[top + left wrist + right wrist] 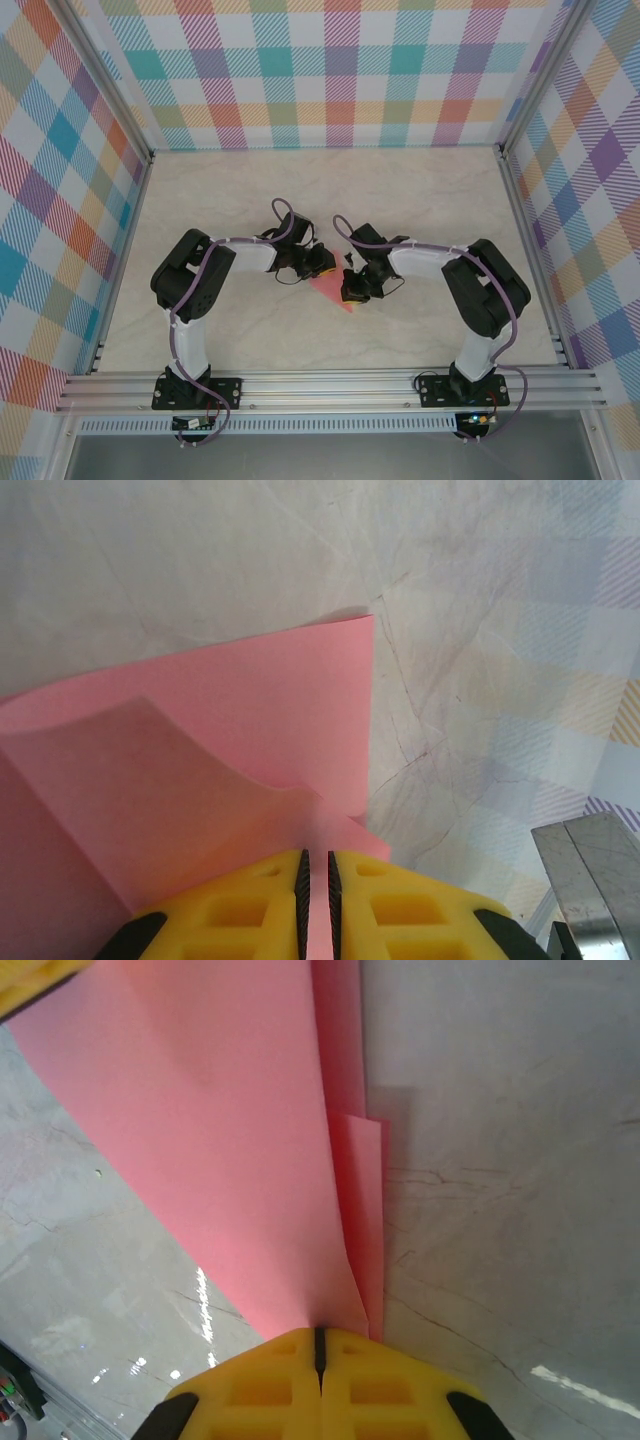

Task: Fold a paper plane with a square sheet of paper (fold left side to right side)
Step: Fourth fold the wing at the center of the table.

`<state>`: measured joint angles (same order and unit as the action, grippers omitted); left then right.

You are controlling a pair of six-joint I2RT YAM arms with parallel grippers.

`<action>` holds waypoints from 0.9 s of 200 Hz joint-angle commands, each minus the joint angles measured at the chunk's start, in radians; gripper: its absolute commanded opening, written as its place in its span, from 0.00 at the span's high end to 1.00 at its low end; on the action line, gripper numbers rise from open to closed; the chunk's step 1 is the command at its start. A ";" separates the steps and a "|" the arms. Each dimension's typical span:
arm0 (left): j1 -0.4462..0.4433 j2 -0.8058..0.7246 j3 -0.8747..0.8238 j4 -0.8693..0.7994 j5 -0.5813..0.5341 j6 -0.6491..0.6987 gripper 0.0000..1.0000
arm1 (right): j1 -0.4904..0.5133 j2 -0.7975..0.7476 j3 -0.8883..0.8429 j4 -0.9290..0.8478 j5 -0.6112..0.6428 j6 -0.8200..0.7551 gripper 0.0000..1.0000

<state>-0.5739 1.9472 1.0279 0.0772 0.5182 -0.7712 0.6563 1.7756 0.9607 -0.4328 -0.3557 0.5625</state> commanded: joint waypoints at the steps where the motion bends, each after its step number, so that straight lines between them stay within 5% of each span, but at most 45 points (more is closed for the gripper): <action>1: 0.001 -0.012 -0.019 -0.094 -0.039 0.022 0.84 | 0.005 0.013 -0.060 -0.005 0.078 0.020 0.95; 98: -0.017 -0.237 -0.073 -0.123 -0.020 0.071 0.84 | -0.005 0.038 -0.112 0.007 0.096 0.005 0.98; 180: -0.075 -0.175 -0.078 -0.050 0.061 0.058 0.88 | -0.006 0.044 -0.104 -0.004 0.097 -0.004 0.98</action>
<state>-0.6384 1.7355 0.9451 0.0059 0.5396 -0.7166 0.6487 1.7439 0.8936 -0.3454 -0.3687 0.5682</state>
